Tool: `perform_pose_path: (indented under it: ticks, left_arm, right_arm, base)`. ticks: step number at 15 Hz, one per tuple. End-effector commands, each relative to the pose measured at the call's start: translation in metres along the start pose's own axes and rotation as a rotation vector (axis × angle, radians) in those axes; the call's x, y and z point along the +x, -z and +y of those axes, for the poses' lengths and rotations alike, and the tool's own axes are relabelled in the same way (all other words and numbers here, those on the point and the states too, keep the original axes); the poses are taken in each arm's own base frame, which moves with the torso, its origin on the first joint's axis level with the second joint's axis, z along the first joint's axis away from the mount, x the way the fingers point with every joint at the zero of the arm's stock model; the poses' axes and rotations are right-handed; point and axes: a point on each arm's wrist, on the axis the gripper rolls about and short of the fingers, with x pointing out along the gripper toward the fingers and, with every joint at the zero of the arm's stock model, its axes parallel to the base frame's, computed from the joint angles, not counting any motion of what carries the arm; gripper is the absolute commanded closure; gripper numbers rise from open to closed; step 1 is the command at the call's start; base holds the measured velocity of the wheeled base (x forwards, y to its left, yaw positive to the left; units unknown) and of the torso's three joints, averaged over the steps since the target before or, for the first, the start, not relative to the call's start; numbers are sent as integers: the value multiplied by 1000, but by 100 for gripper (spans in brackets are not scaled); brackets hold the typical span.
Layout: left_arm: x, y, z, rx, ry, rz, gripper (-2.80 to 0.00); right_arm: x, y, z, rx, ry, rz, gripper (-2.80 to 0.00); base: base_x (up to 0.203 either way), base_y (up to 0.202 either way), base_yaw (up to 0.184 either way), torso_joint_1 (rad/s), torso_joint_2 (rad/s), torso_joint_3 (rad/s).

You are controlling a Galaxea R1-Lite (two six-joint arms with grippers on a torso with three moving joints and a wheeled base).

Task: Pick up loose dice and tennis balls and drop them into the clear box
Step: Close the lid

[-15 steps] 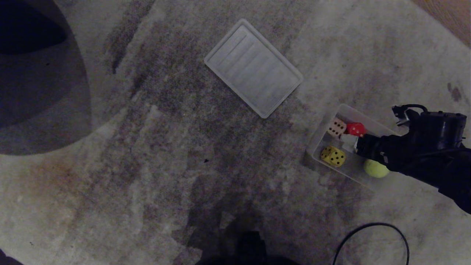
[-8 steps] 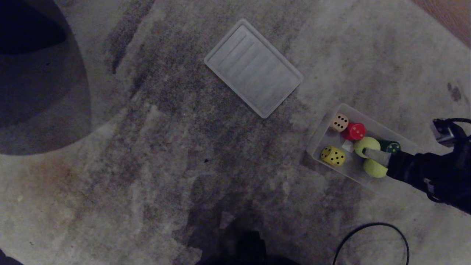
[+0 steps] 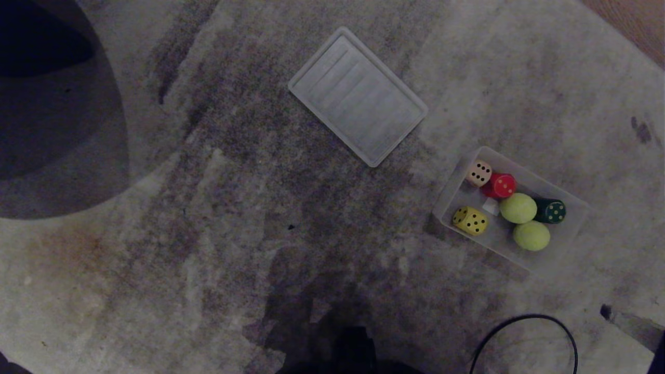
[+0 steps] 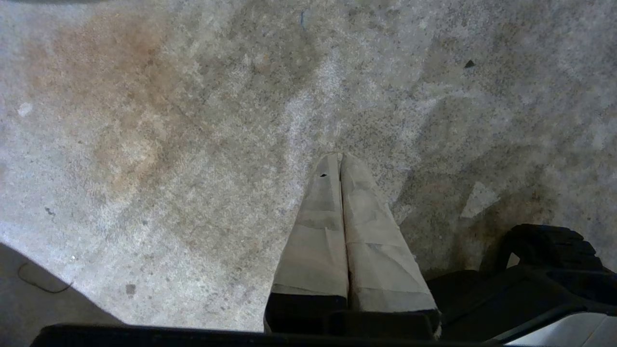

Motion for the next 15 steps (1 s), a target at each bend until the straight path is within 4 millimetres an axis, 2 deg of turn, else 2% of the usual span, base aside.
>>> perform_pose_path:
  ticks: [1,4,7,11,15]
  left_arm:
    - [0,0,0,-1,-1,3,0]
    - [0,0,0,-1,-1,3,0]
    - [0,0,0,-1,-2,3,0]
    - [0,0,0,-1,-2,3,0]
    - [0,0,0,-1,-1,3,0]
  right_arm:
    - [-50,32,-4,-13,10,-78,0]
    - [-73,65,-8,-40,37,-92,0]
    - [-86,82,-10,-69,23,-216,0]
    - [-74,86,-15,-128,96,-354,0]
    - [-73,87,-15,-135,105,-354,0]
  base:
    - [0,0,0,0,0,0]
    - [0,0,0,0,0,0]
    - [0,0,0,0,0,0]
    - [0,0,0,0,0,0]
    - [0,0,0,0,0,0]
